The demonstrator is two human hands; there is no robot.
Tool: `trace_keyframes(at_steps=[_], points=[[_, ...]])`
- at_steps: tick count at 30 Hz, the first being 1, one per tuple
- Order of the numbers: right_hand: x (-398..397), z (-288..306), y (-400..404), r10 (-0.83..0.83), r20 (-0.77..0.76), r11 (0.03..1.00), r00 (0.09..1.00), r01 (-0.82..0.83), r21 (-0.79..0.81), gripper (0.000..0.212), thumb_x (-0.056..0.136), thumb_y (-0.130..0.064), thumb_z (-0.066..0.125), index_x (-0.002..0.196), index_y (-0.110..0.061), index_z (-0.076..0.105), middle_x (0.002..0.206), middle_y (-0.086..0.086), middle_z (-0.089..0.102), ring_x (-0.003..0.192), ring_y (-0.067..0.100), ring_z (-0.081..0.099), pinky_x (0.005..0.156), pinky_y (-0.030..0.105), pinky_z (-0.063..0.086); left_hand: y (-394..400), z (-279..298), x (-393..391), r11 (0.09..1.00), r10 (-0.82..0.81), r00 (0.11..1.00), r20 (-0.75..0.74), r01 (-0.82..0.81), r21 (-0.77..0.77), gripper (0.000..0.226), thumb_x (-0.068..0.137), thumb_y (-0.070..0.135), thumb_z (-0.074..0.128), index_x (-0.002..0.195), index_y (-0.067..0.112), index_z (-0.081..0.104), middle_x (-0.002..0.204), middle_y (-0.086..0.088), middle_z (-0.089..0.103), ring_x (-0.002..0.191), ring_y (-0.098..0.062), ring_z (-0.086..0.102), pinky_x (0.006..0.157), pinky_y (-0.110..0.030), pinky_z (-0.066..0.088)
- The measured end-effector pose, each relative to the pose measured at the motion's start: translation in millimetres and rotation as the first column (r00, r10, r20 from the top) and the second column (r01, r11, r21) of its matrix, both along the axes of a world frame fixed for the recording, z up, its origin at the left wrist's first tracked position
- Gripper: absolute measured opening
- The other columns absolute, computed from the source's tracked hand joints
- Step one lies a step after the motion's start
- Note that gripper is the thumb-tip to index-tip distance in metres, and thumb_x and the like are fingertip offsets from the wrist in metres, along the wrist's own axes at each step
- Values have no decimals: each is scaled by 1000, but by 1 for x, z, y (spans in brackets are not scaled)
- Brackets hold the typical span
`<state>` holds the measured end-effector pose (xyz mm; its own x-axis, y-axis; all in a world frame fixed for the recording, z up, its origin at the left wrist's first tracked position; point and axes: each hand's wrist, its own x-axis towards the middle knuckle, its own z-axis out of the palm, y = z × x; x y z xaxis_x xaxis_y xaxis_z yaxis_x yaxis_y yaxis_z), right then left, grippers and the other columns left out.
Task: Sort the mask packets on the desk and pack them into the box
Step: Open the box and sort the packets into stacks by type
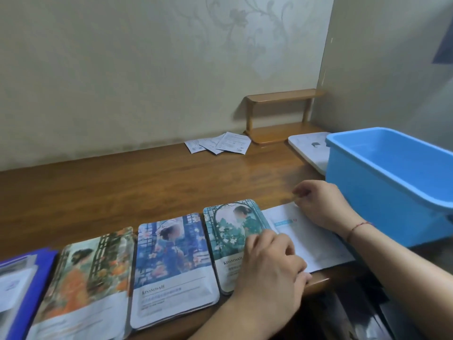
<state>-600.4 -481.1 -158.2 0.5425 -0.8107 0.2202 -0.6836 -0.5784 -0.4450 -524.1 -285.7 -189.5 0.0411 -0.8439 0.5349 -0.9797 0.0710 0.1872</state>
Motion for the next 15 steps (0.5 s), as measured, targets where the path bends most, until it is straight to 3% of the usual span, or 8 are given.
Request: trace_keyframes(at_steps=[3, 7, 11, 15], points=[[6, 3, 13, 150, -27, 969, 988, -153, -194, 26, 86, -39, 67, 108, -25, 68, 118, -7, 59, 110, 20, 51, 91, 34, 46, 20, 7, 8, 999, 19, 993, 120, -25, 44, 38, 75, 56, 52, 94, 28, 70, 113, 4, 61, 107, -21, 56, 92, -34, 33], [45, 21, 44, 539, -17, 839, 842, -539, -72, 38, 85, -52, 62, 114, -28, 66, 120, -11, 59, 116, 9, 50, 101, 31, 42, 48, 5, 33, 992, 49, 966, 255, -77, 101, 37, 76, 53, 61, 104, 29, 66, 124, 2, 59, 116, -24, 54, 99, -39, 39], [92, 13, 58, 579, -134, 812, 804, -584, 3, 48, 86, -56, 58, 124, -27, 60, 127, -4, 54, 124, 16, 42, 105, 36, 37, 56, 0, 48, 990, 39, 976, 215, -66, 121, 33, 79, 49, 60, 104, 29, 66, 122, 3, 60, 111, -20, 54, 95, -36, 42], [102, 3, 60, 555, -226, 826, 800, -562, 42, 44, 87, -55, 55, 122, -29, 61, 120, -2, 54, 120, 22, 44, 101, 44, 40, 59, 1, 49, 991, 55, 979, 196, -77, 108, 34, 80, 50, 56, 105, 29, 65, 120, 4, 61, 108, -18, 55, 93, -33, 41]])
